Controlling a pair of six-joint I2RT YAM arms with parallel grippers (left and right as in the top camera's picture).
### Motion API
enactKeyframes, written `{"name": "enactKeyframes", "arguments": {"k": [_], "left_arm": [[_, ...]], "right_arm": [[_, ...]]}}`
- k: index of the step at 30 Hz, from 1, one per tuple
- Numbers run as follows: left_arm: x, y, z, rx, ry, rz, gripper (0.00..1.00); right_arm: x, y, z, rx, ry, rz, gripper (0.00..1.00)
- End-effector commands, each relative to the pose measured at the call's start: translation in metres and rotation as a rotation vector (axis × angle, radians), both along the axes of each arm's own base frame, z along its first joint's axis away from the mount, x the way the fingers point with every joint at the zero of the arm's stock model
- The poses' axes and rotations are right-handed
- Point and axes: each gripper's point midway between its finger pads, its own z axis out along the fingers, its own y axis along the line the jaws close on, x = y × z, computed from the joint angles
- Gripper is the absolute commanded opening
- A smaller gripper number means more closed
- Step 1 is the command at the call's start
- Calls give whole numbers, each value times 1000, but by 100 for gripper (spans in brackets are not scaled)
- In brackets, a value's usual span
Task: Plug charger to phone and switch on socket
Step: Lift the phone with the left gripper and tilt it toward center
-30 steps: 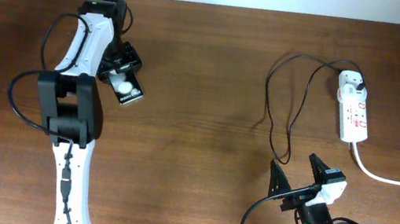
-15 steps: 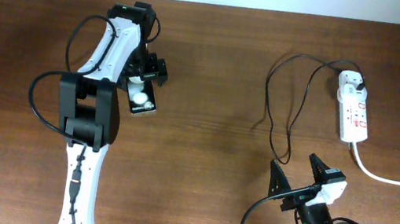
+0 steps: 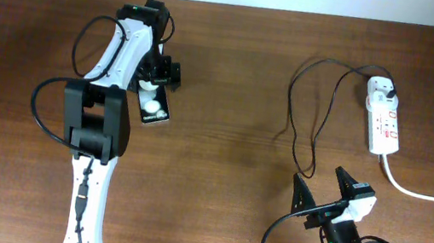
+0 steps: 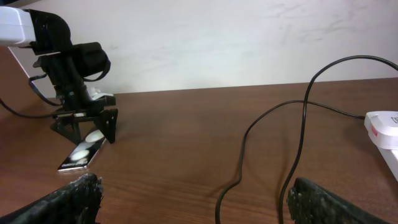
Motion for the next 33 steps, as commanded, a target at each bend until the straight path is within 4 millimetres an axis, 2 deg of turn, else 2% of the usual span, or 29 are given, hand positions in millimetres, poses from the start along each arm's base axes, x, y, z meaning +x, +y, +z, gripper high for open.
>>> {"name": "enactKeyframes", "arguments": {"k": [1,8,14,19,24,28,33], "left_arm": [[-18,10,-36,53,103,49,98],[-25,11,-35,62,127,94,94],[-38,16,-47,88,170,100,94],[-37,16,-48,89,167,99,80],[-35,16,-45,88,162,99,73],[-20,14,-20,79,113,101,65],[-6,11,28,66,52,103,64]], "right_arm": [[-1,3,-2,8,4,14,99],[-1,3,-2,8,5,14,99],[-1,3,-2,8,4,14,99],[-1,3,-2,8,4,13,99],[-1,3,-2,8,4,14,99],[-1,3,-2,8,4,14,99],[-1,3,-2,8,4,14,99]]}}
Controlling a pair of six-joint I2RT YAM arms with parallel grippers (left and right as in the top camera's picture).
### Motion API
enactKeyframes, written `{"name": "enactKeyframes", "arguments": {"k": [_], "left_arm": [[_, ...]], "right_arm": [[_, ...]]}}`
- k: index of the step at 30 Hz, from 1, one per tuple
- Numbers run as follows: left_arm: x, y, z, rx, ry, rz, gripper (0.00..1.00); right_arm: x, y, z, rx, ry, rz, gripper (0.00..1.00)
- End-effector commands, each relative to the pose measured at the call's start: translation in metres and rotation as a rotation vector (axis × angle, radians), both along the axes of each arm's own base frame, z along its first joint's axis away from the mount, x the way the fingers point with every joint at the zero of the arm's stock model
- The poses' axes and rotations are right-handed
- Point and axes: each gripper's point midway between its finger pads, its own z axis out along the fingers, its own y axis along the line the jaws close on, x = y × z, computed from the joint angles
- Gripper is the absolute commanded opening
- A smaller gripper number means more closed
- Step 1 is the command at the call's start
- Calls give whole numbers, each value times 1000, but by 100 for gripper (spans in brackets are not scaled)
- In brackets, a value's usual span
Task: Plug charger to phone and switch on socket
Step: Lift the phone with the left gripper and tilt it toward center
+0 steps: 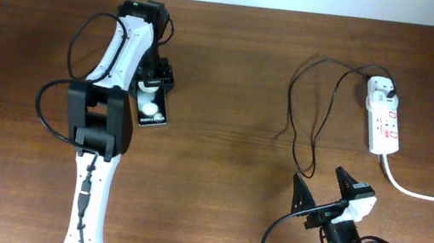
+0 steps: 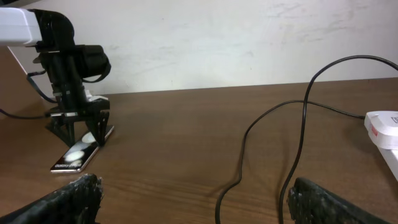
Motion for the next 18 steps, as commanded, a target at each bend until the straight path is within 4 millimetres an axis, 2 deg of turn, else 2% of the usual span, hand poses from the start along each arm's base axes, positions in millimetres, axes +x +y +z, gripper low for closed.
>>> {"name": "enactKeyframes", "arguments": {"k": [1,5,8,15,18], "left_arm": [[14,5,28,18,-66,7,63],[22,4,67,9,-139,8,63],[32,-4,95,-42,-222,-8,62],[27,-17,157,-101,-347,-28,60],[19,-26,198,-150,-427,-47,59]], "right_arm": [[-1,3,-2,8,5,14,99],[-1,3,-2,8,5,14,99],[-1,3,-2,8,5,14,99],[-1,3,-2,8,5,14,99],[-1,3,-2,7,5,13,99]]}}
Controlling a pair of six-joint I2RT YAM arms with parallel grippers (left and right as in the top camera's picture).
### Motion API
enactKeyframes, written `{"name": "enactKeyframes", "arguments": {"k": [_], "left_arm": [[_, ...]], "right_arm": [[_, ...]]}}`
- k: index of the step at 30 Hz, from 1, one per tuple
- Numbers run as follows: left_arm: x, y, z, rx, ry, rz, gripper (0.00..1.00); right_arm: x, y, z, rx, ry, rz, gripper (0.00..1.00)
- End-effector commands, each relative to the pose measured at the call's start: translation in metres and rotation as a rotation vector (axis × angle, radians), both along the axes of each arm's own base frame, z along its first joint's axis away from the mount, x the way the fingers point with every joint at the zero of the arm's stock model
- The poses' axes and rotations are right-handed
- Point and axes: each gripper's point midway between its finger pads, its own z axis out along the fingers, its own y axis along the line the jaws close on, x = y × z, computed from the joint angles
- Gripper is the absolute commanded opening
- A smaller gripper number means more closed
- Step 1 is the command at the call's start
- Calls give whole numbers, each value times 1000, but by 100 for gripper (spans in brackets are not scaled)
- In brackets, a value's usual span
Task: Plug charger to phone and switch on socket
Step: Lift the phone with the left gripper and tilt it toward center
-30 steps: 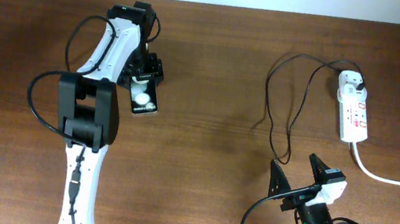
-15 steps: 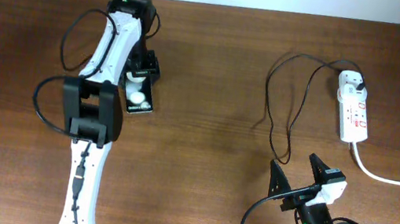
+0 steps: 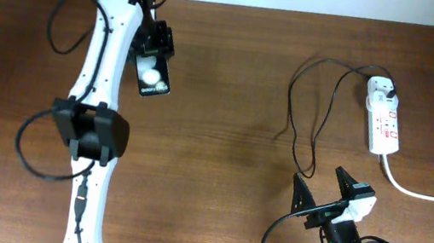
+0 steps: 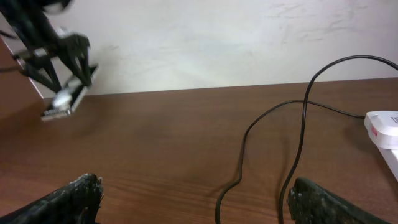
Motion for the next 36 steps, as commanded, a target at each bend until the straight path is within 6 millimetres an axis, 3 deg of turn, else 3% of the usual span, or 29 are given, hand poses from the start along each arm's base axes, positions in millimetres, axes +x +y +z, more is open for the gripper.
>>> {"name": "enactKeyframes", "arguments": {"k": [1,6,9,12,14,16,20,23,26,29,32,36], "left_arm": [[-13,-20,88,-101,-187,-74,58],[-38,-26,160,-150,-343,-116,58],[-73,-30,224,-213,-483,-166,58],[-106,-25,252,-218,-534,-170,58],[-130,-22,255,-217,-519,-168,58],[-171,-14,236,-206,-429,-160,58],[-208,-9,196,-202,-309,-131,57],[-213,-9,170,-218,-272,-95,57],[-214,-21,124,-288,-211,-83,56],[-205,-52,80,-468,-170,-105,56],[-199,-63,59,-547,-159,-61,56],[-186,-68,54,-602,-177,20,53]], "right_arm": [[-1,3,-2,7,5,14,99],[-1,3,-2,8,5,14,99],[-1,3,-2,8,5,14,99],[-1,3,-2,8,5,14,99],[-1,3,-2,8,5,14,99],[-1,3,-2,8,5,14,99],[-1,3,-2,8,5,14,99],[-1,3,-2,7,5,14,99],[-1,3,-2,7,5,14,99],[-1,3,-2,8,5,14,99],[-1,3,-2,8,5,14,99],[-1,3,-2,8,5,14,99]]}}
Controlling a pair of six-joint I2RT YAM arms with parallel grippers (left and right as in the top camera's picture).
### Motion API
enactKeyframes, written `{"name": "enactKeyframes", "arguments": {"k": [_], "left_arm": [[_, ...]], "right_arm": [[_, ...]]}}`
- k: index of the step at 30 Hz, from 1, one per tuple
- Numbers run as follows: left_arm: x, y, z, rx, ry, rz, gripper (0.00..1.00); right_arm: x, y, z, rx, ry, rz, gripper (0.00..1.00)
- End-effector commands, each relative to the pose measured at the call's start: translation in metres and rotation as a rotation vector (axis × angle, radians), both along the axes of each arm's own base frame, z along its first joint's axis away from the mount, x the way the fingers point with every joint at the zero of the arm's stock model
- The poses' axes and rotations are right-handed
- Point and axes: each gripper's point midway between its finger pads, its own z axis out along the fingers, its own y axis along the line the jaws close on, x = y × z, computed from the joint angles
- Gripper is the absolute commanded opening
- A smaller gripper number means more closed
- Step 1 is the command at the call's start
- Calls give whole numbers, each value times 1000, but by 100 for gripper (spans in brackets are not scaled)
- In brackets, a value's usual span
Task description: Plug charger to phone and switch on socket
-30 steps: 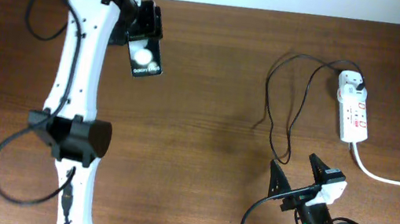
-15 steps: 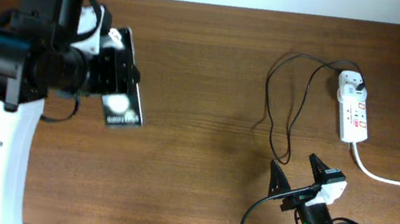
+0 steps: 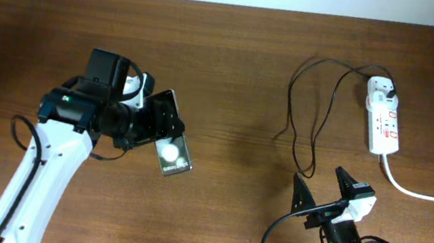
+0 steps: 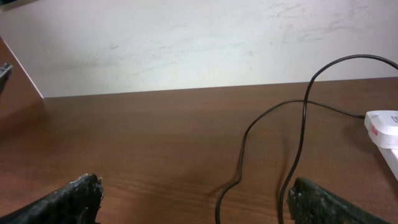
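Observation:
In the overhead view my left gripper (image 3: 160, 126) is shut on the phone (image 3: 175, 157), a dark slab with bright reflections, held above the table left of centre. The black charger cable (image 3: 292, 107) loops across the right half, and its free end (image 3: 310, 172) lies just beyond my right gripper (image 3: 324, 194). That gripper sits low near the front edge and is open with nothing in it (image 4: 196, 208). The cable (image 4: 239, 162) runs between its fingertips (image 4: 81, 198). The charger plug (image 3: 384, 90) sits in the white power strip (image 3: 384, 125), whose end shows at the right (image 4: 382, 127).
The power strip's white lead (image 3: 422, 193) runs off to the right edge. A pale wall (image 4: 199, 43) stands behind the table's far edge. Bare brown wood (image 3: 225, 183) lies between the two grippers.
The left arm has drawn back from the far edge. The phone it holds is now nearer the front and the middle, and has left the right wrist view. The right gripper has not moved.
The phone first lay on the table at the back left with my left gripper around it. Then the gripper stood shut on it. Then the phone was in the air by the far edge. Now it hangs left of centre. The cable and right arm stayed put.

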Motion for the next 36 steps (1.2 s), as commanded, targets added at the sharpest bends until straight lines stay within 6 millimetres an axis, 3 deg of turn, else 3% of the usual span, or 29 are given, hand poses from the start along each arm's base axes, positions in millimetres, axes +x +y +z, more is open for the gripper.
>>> {"name": "enactKeyframes", "arguments": {"k": [1,8,13,16,18,21,24,27,30,36], "left_arm": [[9,-9,11,-107,-4,66,52],[35,11,-7,-197,58,140,52],[43,0,-30,-409,225,119,51],[41,-10,-25,-502,264,90,52],[40,-12,-22,-524,266,82,52],[41,-12,-22,-528,279,96,52],[41,-12,-22,-529,279,96,51],[41,-12,-22,-529,279,96,52],[40,-13,-20,-538,280,92,52],[40,-13,-20,-538,280,92,52]], "right_arm": [[-1,3,-2,8,3,14,99],[-1,3,-2,8,3,14,99],[-1,3,-2,8,3,14,99],[0,1,6,10,-30,6,99],[-6,16,7,18,-32,95,99],[-24,47,8,411,172,287,99],[-52,76,8,853,535,460,99],[-44,70,10,865,502,413,99],[-45,70,19,697,356,450,99],[-45,72,23,577,368,446,99]]}}
